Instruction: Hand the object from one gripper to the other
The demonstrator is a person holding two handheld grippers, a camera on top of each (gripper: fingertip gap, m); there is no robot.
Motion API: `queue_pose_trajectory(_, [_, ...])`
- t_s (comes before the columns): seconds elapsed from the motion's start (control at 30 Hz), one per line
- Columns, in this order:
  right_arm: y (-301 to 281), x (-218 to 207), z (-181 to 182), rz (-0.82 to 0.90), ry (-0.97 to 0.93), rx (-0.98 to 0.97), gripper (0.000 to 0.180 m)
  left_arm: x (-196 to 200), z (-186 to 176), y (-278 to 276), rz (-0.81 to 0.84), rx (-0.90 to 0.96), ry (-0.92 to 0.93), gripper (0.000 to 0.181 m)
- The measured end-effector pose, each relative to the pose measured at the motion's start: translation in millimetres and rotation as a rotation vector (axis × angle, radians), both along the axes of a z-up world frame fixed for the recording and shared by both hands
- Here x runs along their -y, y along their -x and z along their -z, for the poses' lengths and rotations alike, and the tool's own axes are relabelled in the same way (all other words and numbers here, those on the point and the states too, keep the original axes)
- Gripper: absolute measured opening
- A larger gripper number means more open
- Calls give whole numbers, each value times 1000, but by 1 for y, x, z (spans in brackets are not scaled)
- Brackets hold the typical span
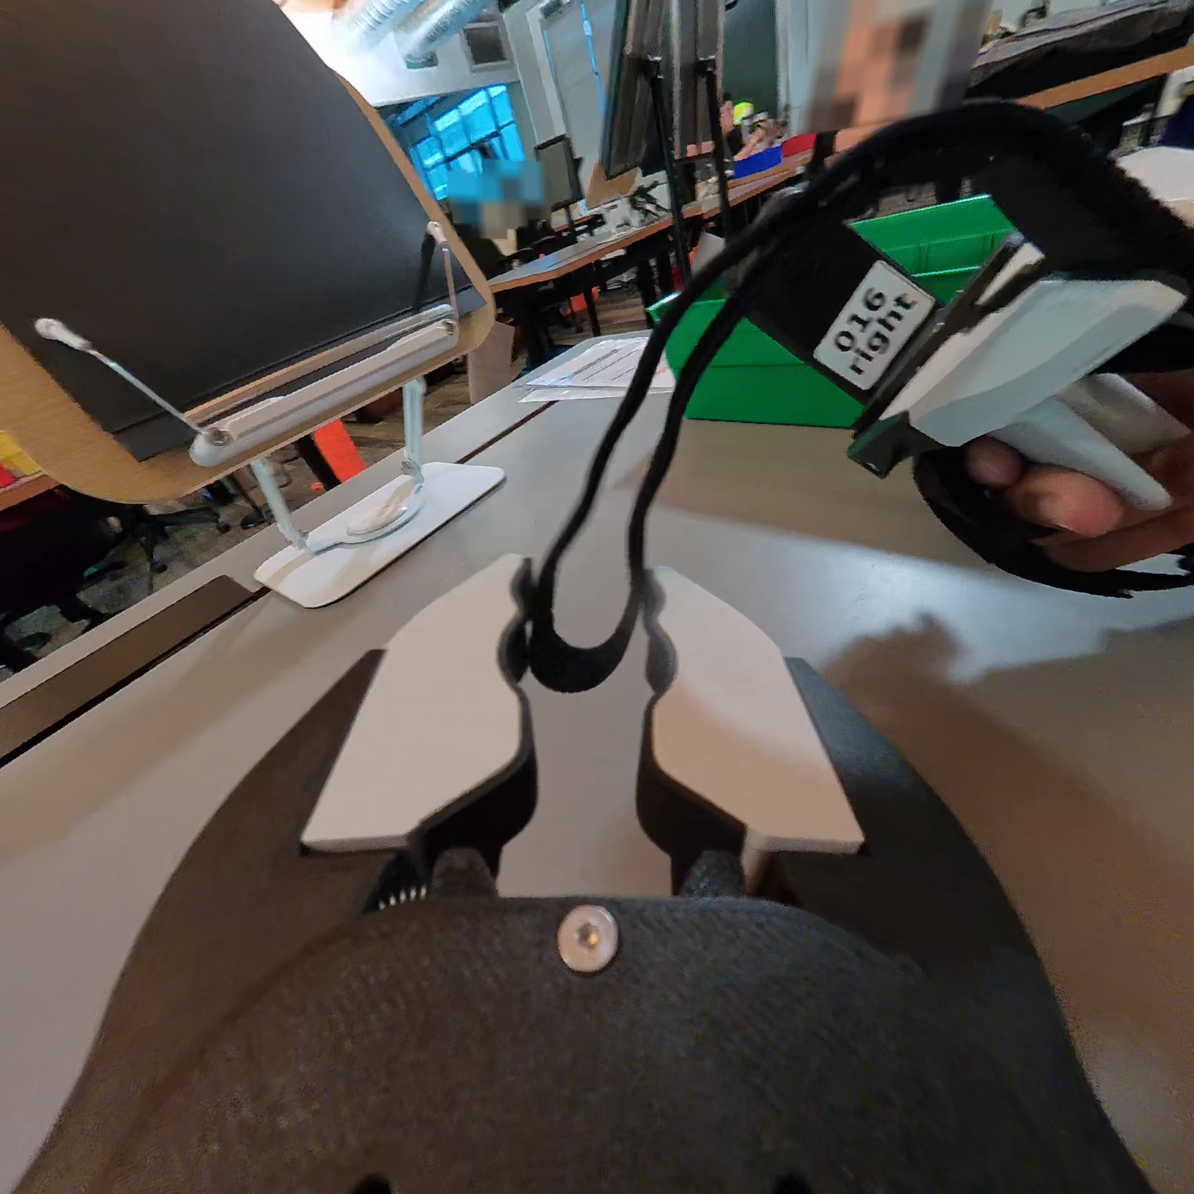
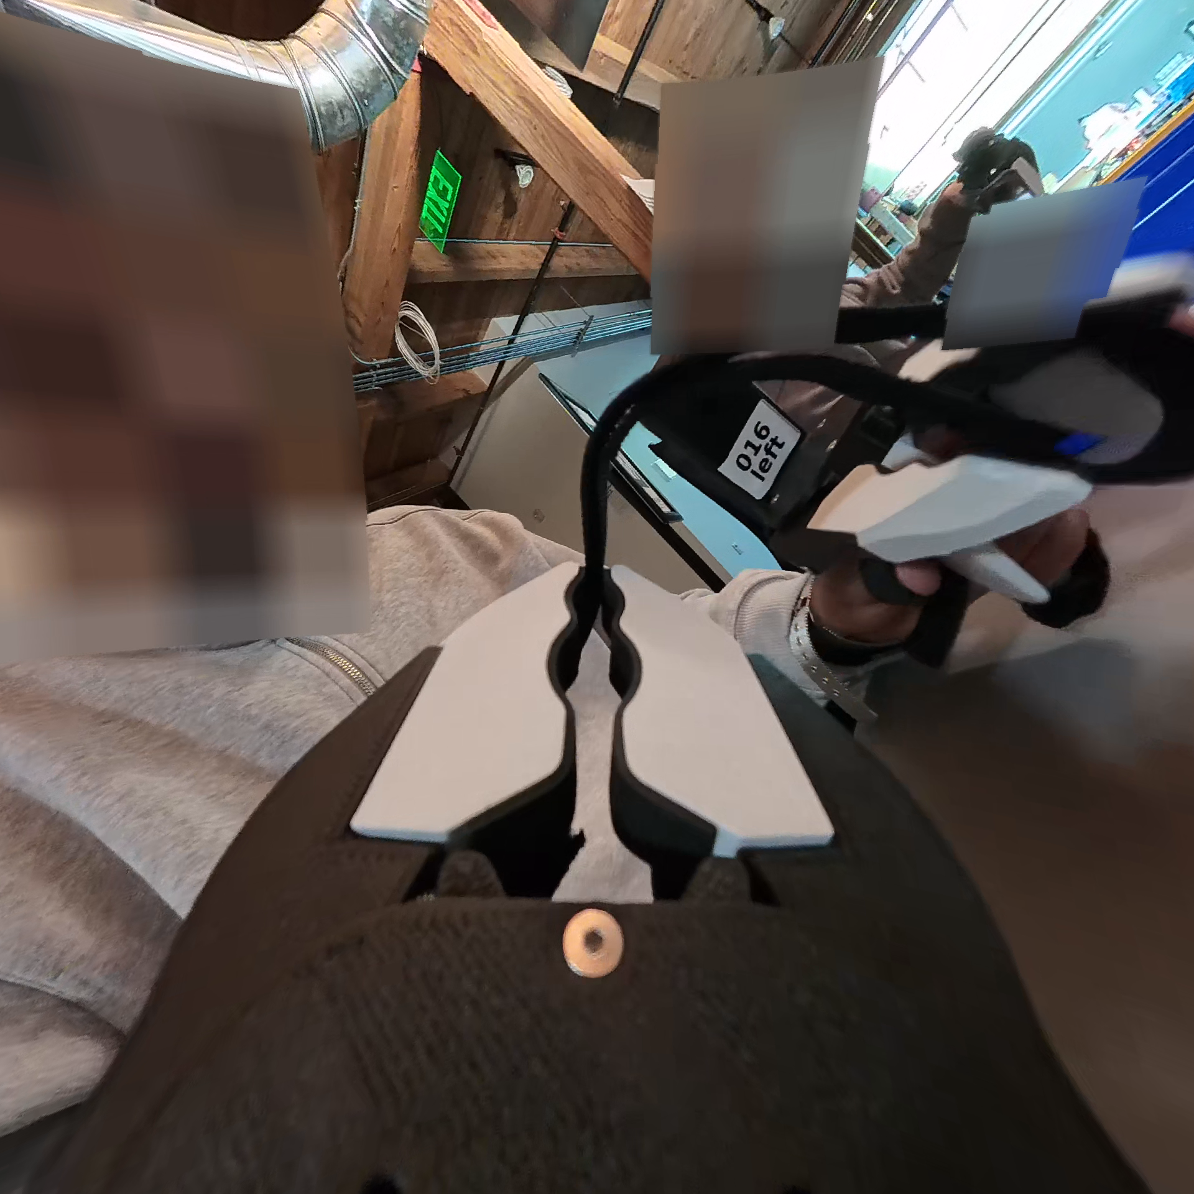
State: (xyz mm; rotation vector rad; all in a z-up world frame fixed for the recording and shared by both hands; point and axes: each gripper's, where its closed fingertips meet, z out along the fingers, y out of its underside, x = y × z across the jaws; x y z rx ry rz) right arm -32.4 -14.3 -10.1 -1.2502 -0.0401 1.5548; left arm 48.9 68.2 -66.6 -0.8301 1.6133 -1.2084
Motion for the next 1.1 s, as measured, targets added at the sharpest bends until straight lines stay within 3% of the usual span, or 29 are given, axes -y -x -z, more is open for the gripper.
queue_pose_trajectory(0.1, [-4,-3,0,25,4,-1,4,7,4,4,65,-40,26,5])
queue_pose_trajectory(0.2, [-11,-11,0,94,5,9,9,10,4,5,96,-64,69,4])
queue_pose_trajectory(0.37, [-28,-22,3,248,18,9,43,10,-3,7,150,-87,221,5])
queue_pose_trajectory(0.57, [-49,-29,13,416,52,102,45,0,-15,9,195,-93,441,4])
queue_pose_trajectory(0.83, [-77,-33,26,752,18,510,40,-3,-23,13,360,-183,810,4])
queue_pose_trajectory(1.1, [-68,-36,29,863,-90,860,43,26,-10,19,530,-364,880,4])
